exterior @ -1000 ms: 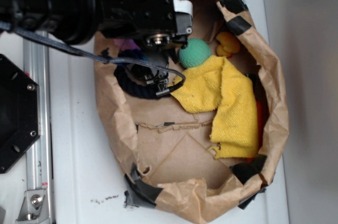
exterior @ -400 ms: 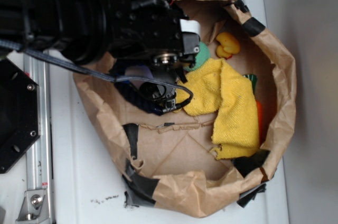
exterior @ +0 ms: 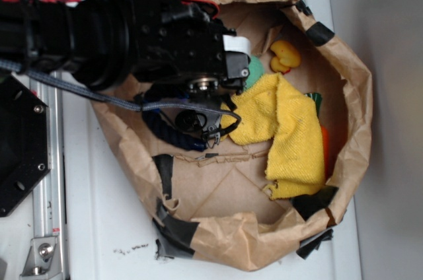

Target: Grab the blue rope.

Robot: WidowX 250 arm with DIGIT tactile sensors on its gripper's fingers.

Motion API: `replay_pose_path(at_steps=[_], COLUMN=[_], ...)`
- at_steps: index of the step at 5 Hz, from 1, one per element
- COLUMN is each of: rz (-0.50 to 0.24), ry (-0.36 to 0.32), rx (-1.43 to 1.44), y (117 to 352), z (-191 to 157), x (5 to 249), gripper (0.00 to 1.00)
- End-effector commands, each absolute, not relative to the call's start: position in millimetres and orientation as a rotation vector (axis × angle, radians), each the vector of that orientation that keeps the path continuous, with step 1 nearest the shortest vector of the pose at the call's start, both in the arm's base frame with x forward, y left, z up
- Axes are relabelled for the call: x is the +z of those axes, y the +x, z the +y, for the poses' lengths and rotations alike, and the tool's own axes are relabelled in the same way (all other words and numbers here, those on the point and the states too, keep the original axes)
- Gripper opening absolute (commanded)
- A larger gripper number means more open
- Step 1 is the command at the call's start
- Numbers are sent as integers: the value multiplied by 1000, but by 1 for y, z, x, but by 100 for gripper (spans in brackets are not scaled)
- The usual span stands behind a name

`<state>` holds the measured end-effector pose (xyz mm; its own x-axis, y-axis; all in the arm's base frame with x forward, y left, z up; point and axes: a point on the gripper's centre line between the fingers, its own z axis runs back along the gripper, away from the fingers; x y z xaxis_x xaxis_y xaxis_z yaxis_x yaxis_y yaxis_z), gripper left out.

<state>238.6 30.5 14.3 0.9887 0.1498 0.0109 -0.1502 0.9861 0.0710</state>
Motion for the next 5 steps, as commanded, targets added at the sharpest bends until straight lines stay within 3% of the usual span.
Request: replay_pose_path(at_steps=[1,2,3,4,5], rz=[-87,-119,-107,-93,-38], ry=[-9,-29,-63,-52,3], rx=[62,45,-90,-125,-71], y=[250,255,268,270,268], z=[15,5,-15,-28,-30], x=[90,140,160,150,141], gripper=[0,0,0,0,0])
